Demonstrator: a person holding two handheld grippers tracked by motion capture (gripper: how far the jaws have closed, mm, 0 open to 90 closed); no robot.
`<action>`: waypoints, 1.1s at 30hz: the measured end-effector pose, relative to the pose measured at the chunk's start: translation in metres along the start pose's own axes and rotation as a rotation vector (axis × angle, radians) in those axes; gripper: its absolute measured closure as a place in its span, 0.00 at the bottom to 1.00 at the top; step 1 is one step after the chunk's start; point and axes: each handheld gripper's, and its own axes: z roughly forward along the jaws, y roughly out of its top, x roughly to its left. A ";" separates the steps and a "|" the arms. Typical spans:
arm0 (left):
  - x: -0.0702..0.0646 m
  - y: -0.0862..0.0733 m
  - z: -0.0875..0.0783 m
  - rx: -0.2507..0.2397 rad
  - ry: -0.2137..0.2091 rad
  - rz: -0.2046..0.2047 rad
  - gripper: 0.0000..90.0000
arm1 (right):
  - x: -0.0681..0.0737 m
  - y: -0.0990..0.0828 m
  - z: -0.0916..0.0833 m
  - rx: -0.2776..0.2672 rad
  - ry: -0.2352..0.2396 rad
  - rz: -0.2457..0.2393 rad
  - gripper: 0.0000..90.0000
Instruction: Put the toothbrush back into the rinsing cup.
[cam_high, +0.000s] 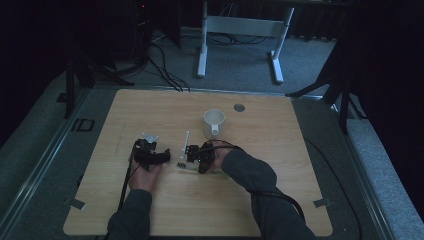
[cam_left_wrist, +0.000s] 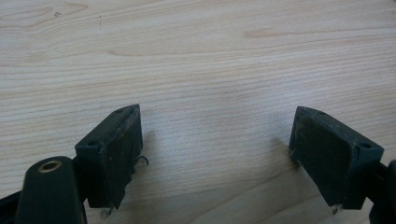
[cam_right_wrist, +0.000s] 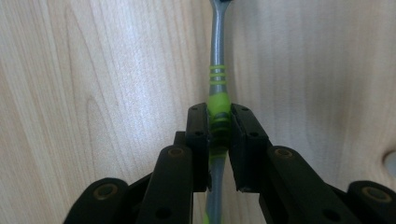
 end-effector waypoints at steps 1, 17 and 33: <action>0.000 0.000 0.000 0.000 0.000 0.000 0.20 | -0.001 -0.001 -0.002 -0.012 0.000 0.011 0.88; 0.000 0.000 0.000 -0.002 0.000 -0.002 0.20 | -0.014 -0.012 -0.027 -0.142 -0.012 0.112 0.88; 0.000 0.000 0.000 -0.002 0.000 -0.001 0.20 | -0.023 -0.020 -0.041 -0.217 -0.054 0.194 0.88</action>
